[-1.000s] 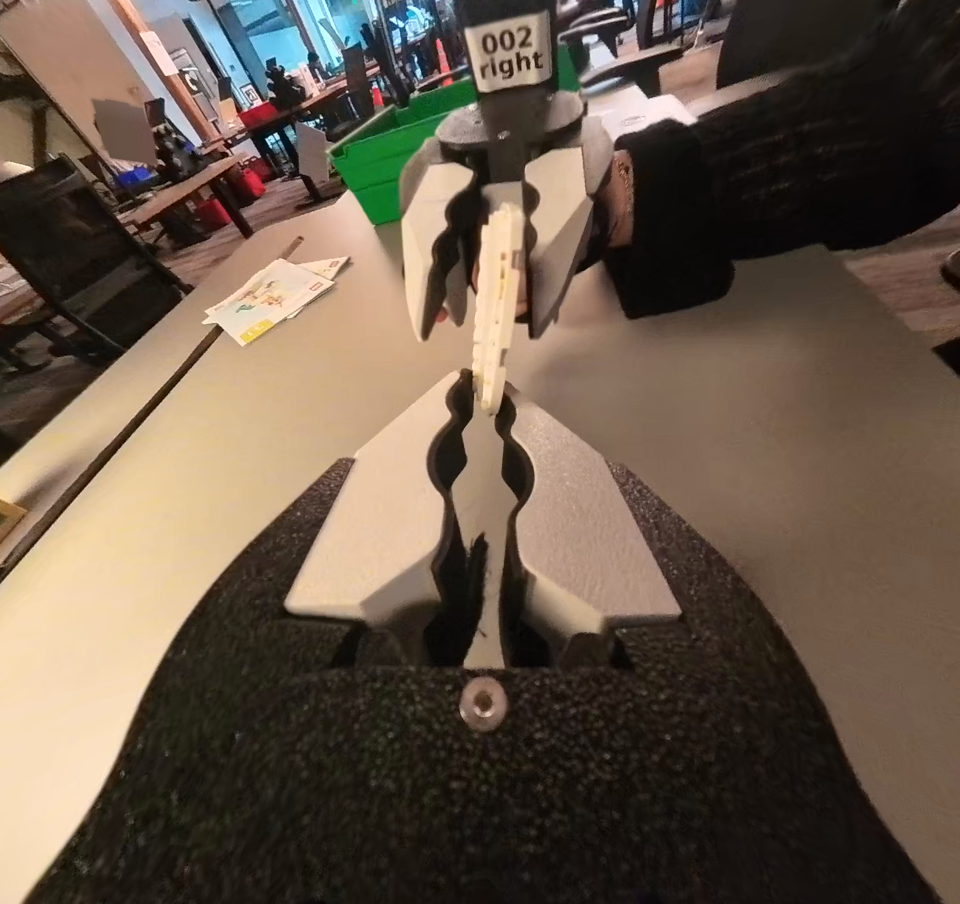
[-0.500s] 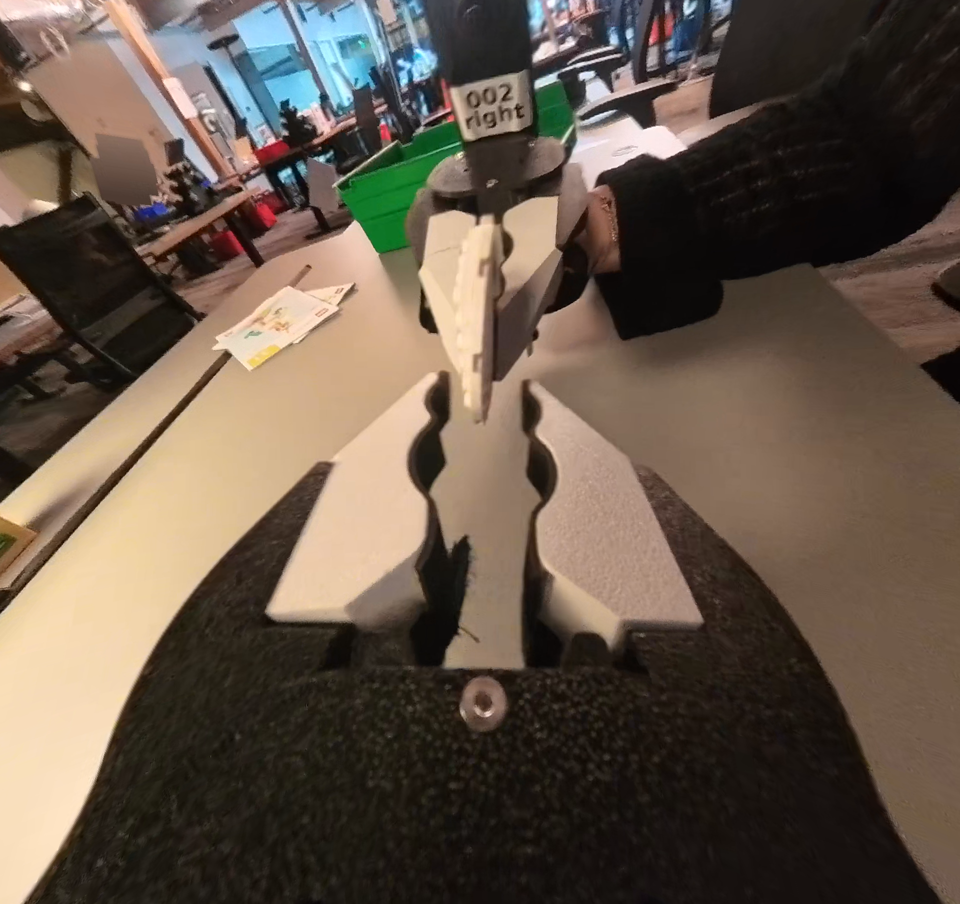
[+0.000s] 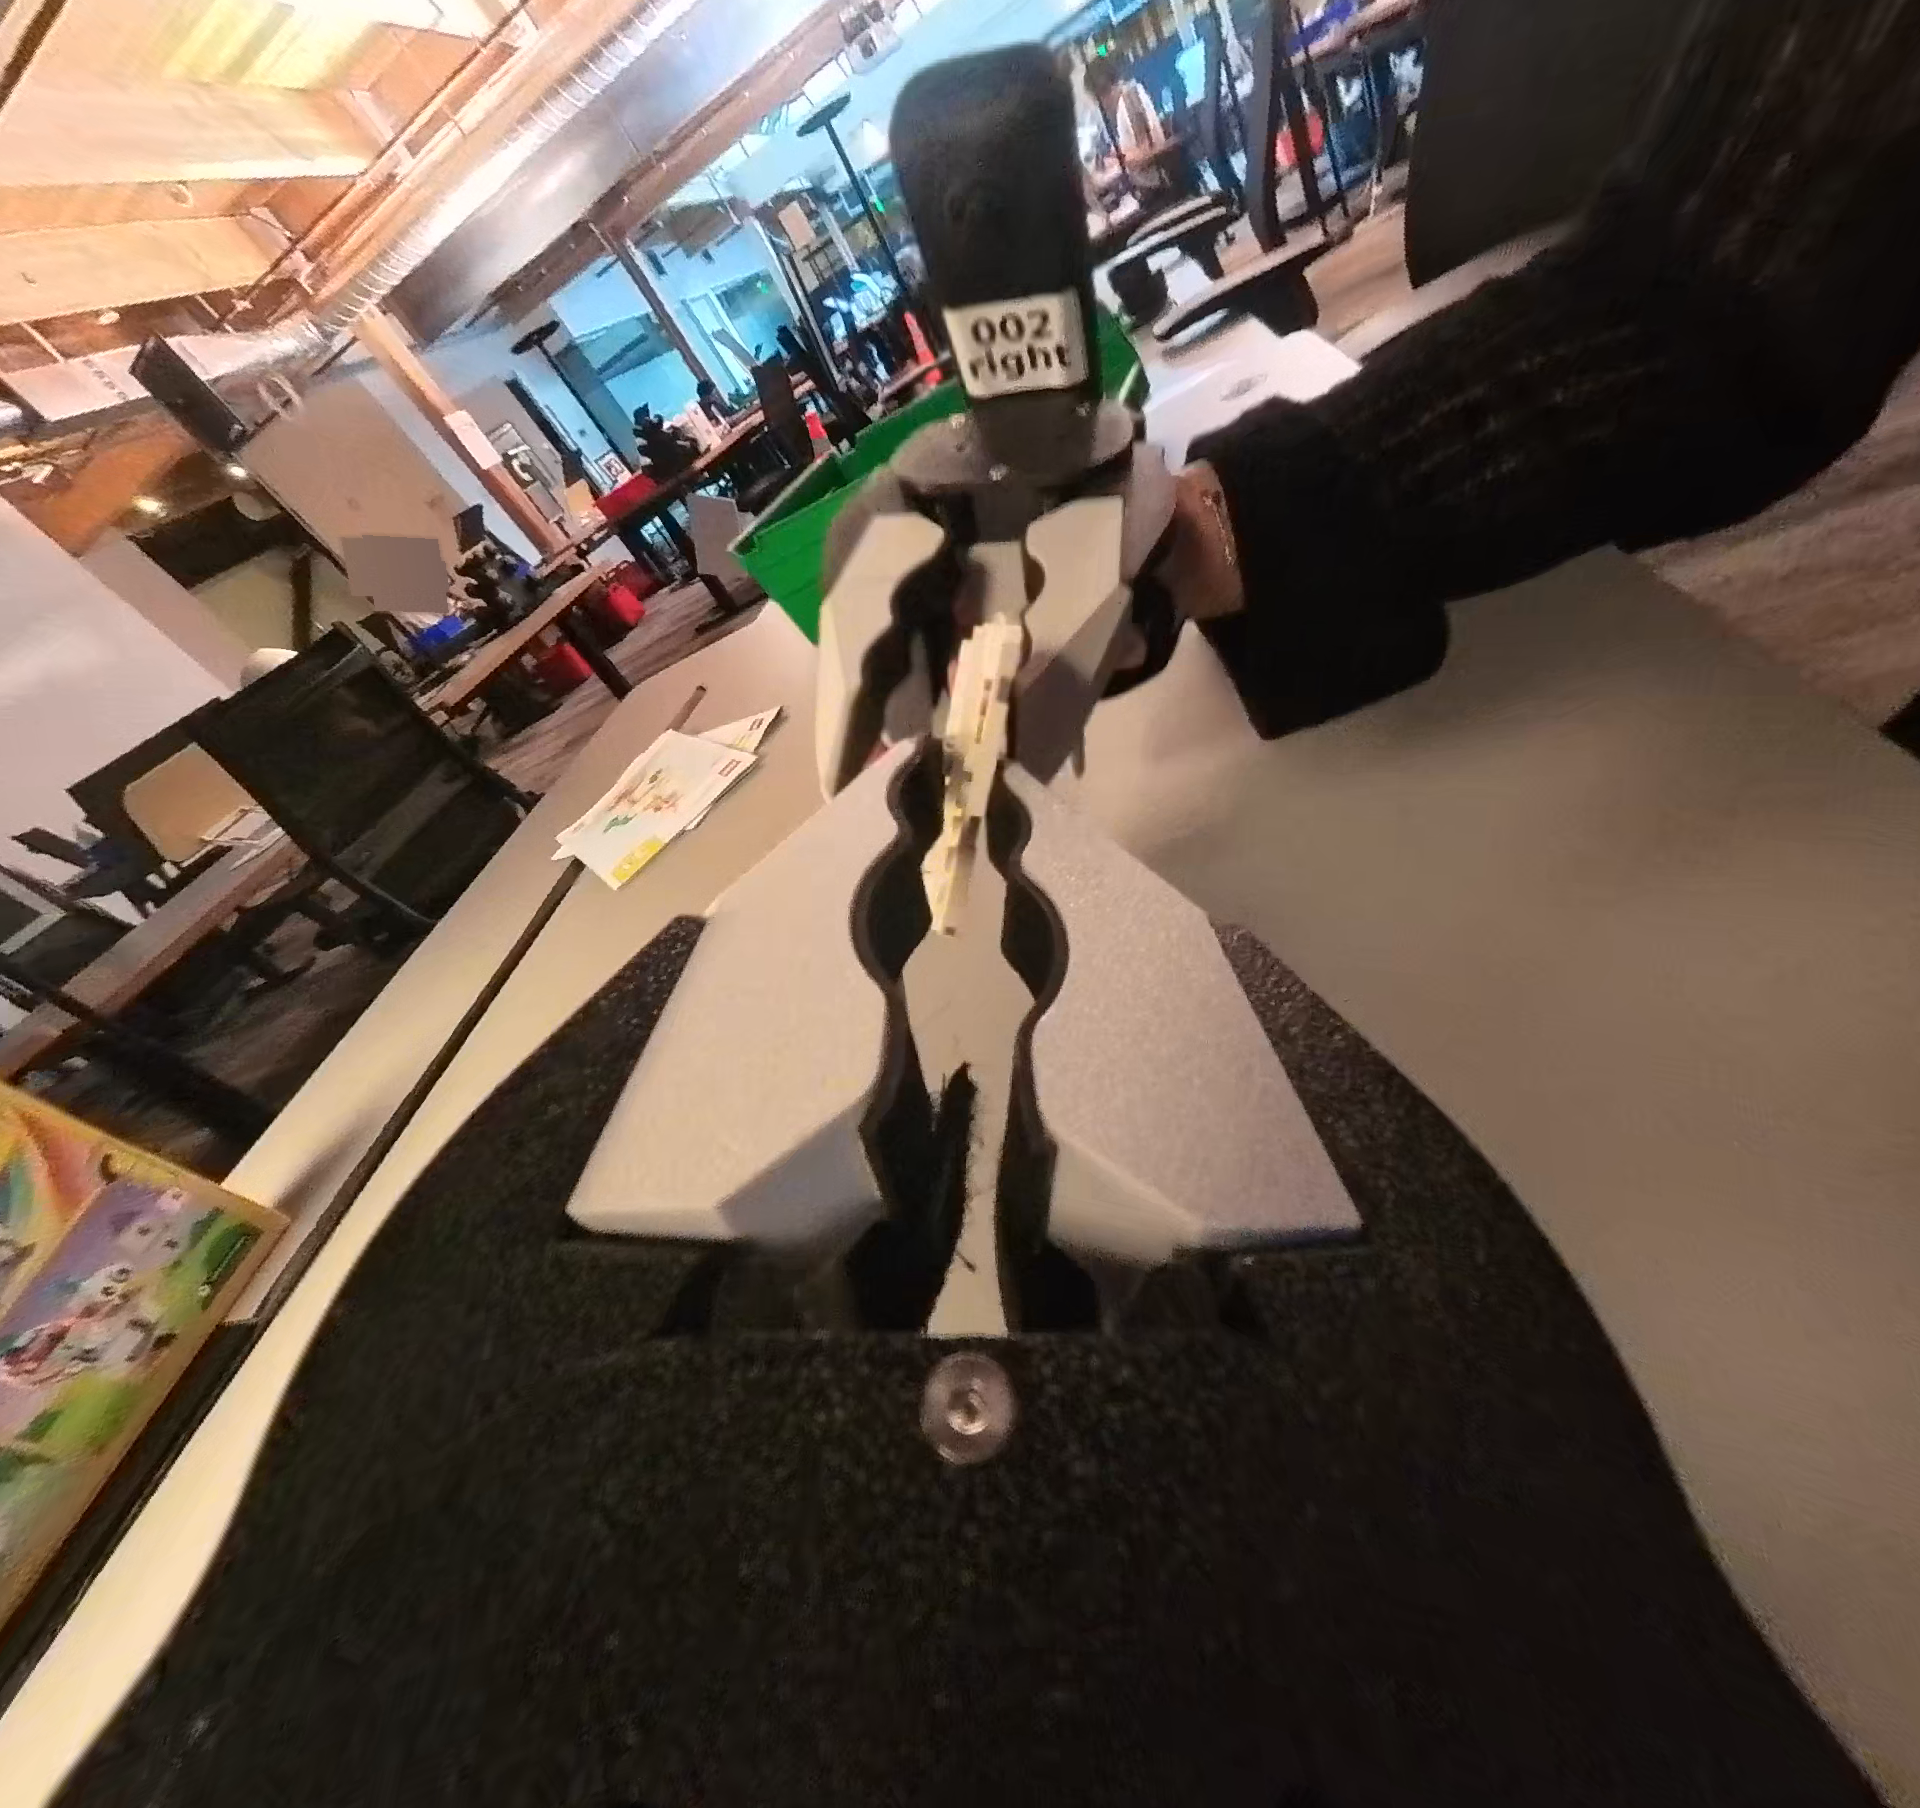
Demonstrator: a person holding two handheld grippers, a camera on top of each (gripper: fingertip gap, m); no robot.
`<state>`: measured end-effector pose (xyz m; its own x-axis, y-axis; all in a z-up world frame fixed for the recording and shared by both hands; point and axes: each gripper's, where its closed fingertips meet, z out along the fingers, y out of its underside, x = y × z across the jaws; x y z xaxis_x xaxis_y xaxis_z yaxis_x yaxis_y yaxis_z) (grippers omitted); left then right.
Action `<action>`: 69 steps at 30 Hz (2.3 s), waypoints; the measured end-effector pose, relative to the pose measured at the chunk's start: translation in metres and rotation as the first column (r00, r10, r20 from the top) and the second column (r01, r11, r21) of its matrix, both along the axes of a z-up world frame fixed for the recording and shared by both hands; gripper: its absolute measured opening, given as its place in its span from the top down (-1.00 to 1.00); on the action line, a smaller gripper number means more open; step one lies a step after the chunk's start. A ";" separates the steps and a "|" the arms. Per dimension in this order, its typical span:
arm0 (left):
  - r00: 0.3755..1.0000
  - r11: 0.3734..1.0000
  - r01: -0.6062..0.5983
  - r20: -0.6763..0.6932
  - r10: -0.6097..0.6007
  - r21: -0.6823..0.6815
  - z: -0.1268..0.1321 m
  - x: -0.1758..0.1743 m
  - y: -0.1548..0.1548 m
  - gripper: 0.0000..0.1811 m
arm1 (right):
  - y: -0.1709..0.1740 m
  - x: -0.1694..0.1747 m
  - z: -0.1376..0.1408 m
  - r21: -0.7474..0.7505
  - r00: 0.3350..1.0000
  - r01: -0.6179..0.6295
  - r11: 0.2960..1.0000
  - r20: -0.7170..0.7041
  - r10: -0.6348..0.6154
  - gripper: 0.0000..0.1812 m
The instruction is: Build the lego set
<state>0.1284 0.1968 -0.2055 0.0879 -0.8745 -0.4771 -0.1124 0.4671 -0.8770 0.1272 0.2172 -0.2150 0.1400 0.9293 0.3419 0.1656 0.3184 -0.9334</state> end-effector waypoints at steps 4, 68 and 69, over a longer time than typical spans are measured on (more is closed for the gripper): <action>1.000 1.000 0.009 -0.026 -0.009 -0.006 -0.006 0.002 -0.001 0.95 | -0.024 -0.003 0.012 0.036 0.993 -0.112 0.993 -0.031 0.113 0.65; 0.999 0.979 0.031 0.049 -0.021 -0.202 0.004 0.005 -0.001 0.94 | -0.020 -0.002 0.019 -0.100 0.988 -0.117 0.988 -0.116 0.106 0.90; 0.998 0.979 0.035 0.052 -0.024 -0.201 0.005 0.005 -0.002 0.94 | -0.021 -0.001 0.020 -0.083 0.987 -0.119 0.989 -0.114 0.109 0.91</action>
<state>0.1335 0.1945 -0.2009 0.0797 -0.9548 -0.2863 -0.0553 0.2826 -0.9577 0.1260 0.1963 -0.1945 0.0635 0.9674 0.2453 0.0285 0.2440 -0.9694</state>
